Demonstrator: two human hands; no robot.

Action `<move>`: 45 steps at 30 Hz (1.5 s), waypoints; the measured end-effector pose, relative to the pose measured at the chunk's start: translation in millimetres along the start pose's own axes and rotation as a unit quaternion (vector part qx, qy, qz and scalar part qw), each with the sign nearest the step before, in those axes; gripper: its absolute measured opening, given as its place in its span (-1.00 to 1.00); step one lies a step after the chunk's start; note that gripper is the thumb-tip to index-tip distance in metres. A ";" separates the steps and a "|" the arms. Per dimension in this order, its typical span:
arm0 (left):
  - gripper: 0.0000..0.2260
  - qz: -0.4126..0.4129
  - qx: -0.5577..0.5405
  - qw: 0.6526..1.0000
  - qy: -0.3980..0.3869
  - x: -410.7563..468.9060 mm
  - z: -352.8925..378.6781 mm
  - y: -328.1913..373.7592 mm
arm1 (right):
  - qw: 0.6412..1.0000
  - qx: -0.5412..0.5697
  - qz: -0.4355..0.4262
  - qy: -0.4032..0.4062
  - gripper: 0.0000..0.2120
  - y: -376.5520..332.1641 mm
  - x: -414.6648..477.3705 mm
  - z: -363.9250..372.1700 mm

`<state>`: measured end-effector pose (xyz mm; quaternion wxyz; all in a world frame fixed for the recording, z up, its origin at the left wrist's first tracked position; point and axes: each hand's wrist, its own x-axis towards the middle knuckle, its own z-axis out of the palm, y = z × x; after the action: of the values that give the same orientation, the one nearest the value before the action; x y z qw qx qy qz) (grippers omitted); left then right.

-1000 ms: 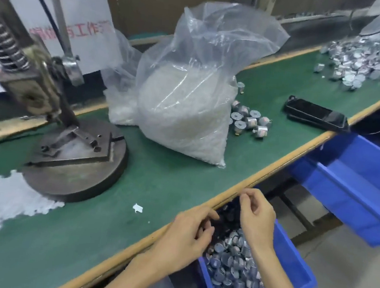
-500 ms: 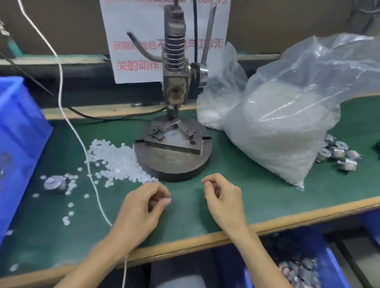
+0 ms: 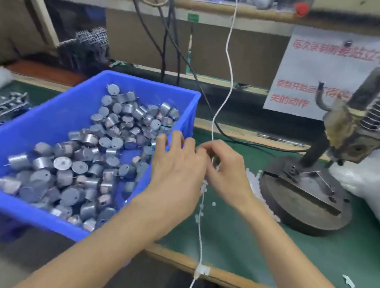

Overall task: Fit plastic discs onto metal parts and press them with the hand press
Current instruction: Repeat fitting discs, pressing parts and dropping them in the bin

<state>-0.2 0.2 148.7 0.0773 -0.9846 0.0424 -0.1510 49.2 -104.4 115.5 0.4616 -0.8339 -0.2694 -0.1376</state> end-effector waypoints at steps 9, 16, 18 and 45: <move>-0.71 0.008 -0.101 0.910 -0.403 -28.2 13.0 -136.8 | 0.911 -0.193 -0.137 -0.338 -0.79 -61.8 51.4 66.7; -0.88 0.126 -0.149 0.812 -0.550 -32.7 34.7 -129.2 | 0.782 -0.372 -0.121 -0.486 -0.74 -80.1 62.2 101.2; -0.83 0.136 -0.133 0.838 -0.512 -37.3 36.0 -128.9 | 0.771 -0.375 -0.117 -0.502 -0.77 -81.7 62.1 103.9; -0.69 -0.075 -0.342 0.923 -0.162 -30.9 85.8 39.4 | 0.886 0.333 0.321 -0.016 -0.90 75.0 -64.0 -30.7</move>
<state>-5.8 -23.3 52.3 -0.2697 -0.9625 0.0042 0.0285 40.8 -183.0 49.1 0.7269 -0.6740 -0.0240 0.1296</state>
